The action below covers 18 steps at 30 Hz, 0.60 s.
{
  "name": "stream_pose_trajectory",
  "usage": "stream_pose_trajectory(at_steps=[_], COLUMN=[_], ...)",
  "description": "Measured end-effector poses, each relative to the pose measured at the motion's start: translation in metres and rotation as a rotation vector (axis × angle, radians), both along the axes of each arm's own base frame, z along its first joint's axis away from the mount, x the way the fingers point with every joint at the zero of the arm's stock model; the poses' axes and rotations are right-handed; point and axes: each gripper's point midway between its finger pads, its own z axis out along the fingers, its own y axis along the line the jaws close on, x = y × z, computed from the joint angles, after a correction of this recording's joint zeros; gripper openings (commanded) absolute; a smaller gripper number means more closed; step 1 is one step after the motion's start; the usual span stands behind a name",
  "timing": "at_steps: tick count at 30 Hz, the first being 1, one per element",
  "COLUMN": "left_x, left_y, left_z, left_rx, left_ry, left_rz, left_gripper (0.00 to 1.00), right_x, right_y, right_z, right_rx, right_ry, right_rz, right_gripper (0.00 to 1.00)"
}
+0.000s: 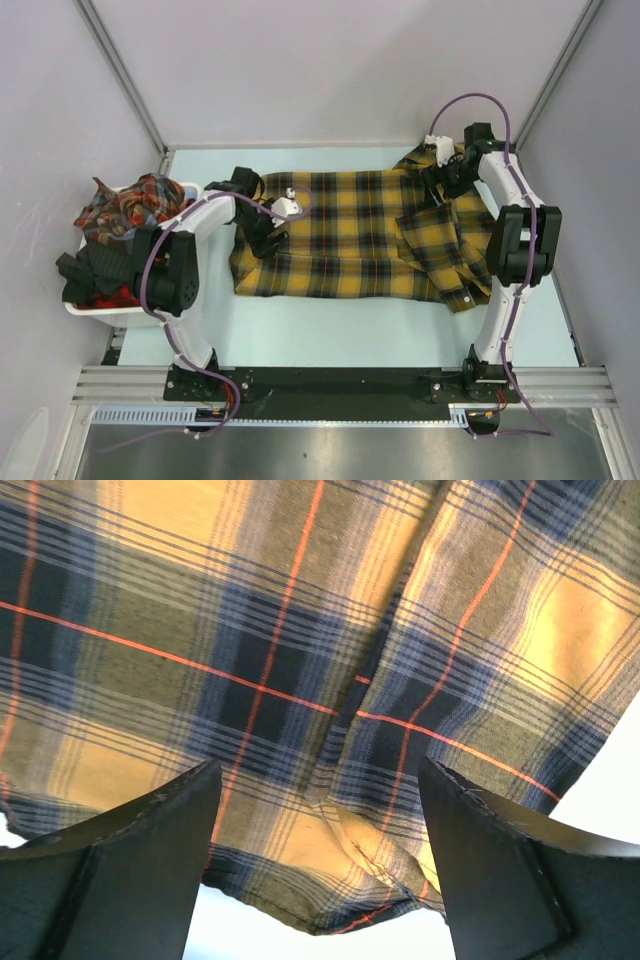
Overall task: Fold and stack the long sleeve shirts
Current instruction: Fold the shirt
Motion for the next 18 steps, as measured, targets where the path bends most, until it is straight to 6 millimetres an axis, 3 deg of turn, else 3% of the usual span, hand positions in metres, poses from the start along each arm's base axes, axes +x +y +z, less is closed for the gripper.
stream_pose_trajectory(at_steps=[15,17,18], left_x=[-0.013,-0.014,-0.014], left_y=[-0.003,-0.003,-0.003], left_z=[-0.026,-0.029,-0.030], left_rx=[0.054,0.056,0.055], left_ry=[0.070,0.080,0.082], left_rz=[-0.020,-0.016,-0.014], left_gripper=[0.66,0.58,0.56], right_x=[-0.014,-0.012,-0.011], right_y=[-0.007,-0.009,-0.010], right_z=[-0.030,-0.034,-0.036], right_rx=[-0.082,-0.095,-0.101], right_ry=[0.047,0.045,0.045], right_rz=[0.089,0.098,0.102], right_gripper=[0.76,0.71,0.63])
